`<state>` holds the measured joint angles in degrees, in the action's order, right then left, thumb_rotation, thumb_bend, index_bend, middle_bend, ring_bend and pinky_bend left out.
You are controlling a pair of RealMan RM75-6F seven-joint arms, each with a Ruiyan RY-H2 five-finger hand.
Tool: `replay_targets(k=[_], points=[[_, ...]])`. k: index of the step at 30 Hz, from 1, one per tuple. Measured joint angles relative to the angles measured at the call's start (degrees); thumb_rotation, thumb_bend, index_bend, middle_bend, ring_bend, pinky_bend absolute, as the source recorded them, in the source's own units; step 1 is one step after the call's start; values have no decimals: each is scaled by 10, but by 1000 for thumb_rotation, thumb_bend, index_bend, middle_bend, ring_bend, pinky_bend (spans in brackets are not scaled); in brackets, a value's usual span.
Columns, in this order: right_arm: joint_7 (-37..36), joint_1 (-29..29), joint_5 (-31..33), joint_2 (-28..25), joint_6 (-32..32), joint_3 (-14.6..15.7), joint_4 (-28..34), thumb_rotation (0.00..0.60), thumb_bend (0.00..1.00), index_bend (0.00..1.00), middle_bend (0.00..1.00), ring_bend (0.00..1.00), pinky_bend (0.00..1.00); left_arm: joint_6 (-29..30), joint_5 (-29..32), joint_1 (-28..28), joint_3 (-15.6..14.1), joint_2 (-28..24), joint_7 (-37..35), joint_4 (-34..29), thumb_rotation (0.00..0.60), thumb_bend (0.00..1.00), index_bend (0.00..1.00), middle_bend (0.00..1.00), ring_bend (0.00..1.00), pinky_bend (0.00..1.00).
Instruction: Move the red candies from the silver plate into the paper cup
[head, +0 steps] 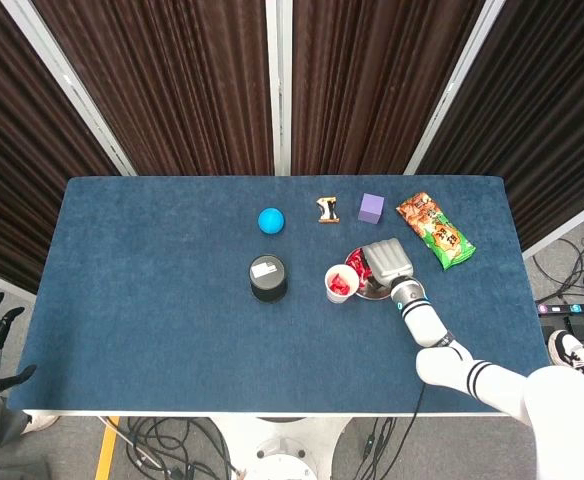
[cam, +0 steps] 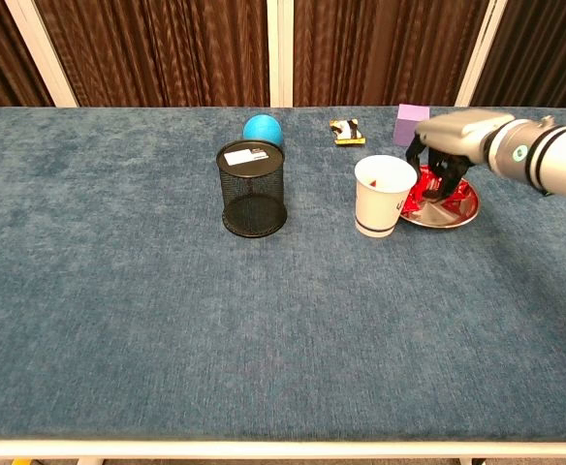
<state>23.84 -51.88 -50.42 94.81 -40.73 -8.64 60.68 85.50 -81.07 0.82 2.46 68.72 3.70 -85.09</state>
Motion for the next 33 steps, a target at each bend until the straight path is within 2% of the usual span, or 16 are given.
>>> replay_targets(k=[4,11,14,18,26,33], points=[[-8,13,-18,-46,-37,-8,66,600,315,632,880,927,1000,3,-2,0,0,-3,3,-4,600,0,241,89,68,60],[-19,41,-71,-143,-113,-24,230,600,313,632,880,928,1000,6,-8,2,1,-5,9,-11,600,0,241,89,68,60],[-19,44,-88,-170,-118,-25,275,600,313,632,880,927,1000,7,-10,2,1,-6,10,-14,600,0,241,89,69,60],[-12,35,-86,-157,-102,-21,271,600,313,606,880,927,1000,9,-8,-1,0,-7,10,-15,600,0,241,89,68,60],[10,7,-64,-99,-66,-10,217,600,313,456,880,927,1000,8,-5,-4,-2,-6,8,-12,600,0,241,89,69,60],[8,8,-64,-102,-71,-8,219,600,312,333,880,926,1000,7,-5,-4,-2,-5,7,-10,600,0,241,89,69,60]])
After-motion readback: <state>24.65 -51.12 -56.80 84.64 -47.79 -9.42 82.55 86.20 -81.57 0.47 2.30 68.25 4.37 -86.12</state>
